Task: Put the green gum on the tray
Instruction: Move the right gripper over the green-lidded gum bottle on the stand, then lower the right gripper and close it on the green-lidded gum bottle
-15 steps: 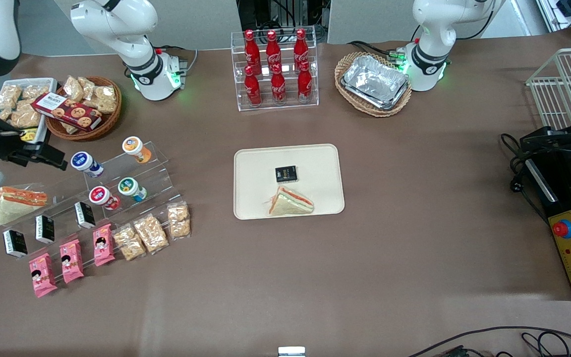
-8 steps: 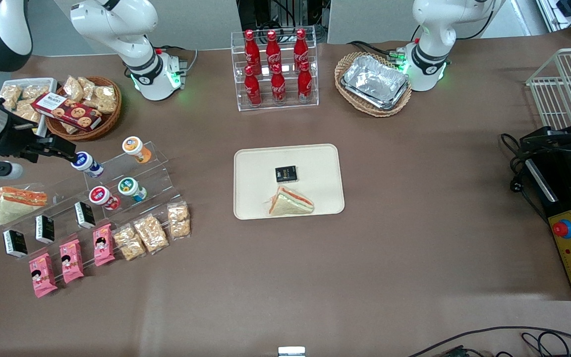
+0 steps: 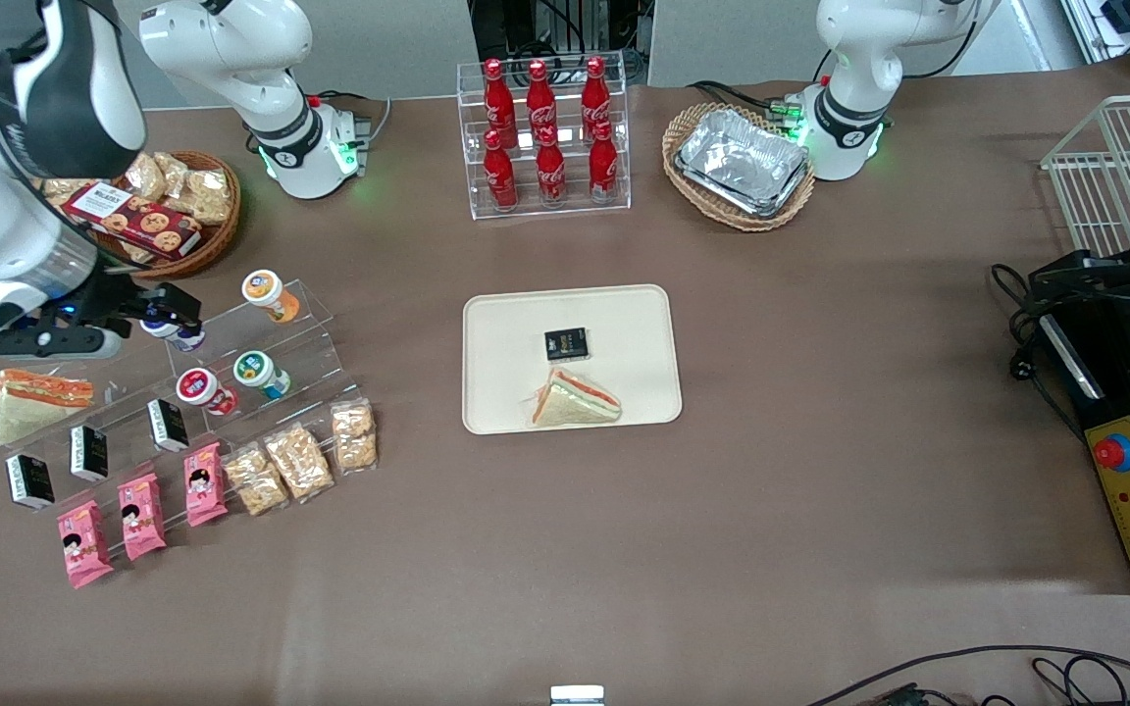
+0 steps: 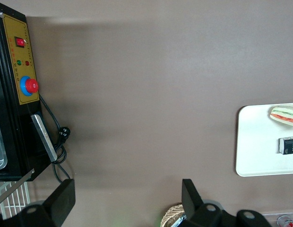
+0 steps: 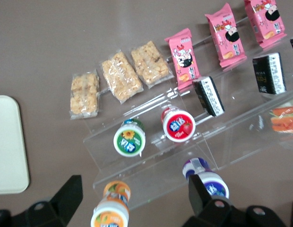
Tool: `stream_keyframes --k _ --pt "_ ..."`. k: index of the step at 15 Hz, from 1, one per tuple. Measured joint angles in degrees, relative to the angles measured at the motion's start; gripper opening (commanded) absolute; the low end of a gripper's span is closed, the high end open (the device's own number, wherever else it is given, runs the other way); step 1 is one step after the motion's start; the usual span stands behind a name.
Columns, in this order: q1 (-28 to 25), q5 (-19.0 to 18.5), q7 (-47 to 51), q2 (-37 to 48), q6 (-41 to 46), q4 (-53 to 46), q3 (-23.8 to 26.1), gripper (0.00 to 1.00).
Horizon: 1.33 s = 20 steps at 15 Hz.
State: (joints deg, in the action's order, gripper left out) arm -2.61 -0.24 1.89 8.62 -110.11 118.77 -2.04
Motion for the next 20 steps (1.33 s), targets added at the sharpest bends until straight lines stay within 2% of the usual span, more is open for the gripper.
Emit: stream_keyframes --k 3,9,15,20 --pt "-0.43 0.0 -0.21 0.69 -8.59 6.69 0.06 1.0" --pt "-1.32 0.01 -1.0 0.16 -20.18 15.17 0.0 1.0" --pt "-1.32 0.01 -1.88 -2.87 -29.65 20.25 -0.03 1.0" --pt "-1.34 0.01 -1.97 -5.1 -32.49 21.03 -0.03 1.0"
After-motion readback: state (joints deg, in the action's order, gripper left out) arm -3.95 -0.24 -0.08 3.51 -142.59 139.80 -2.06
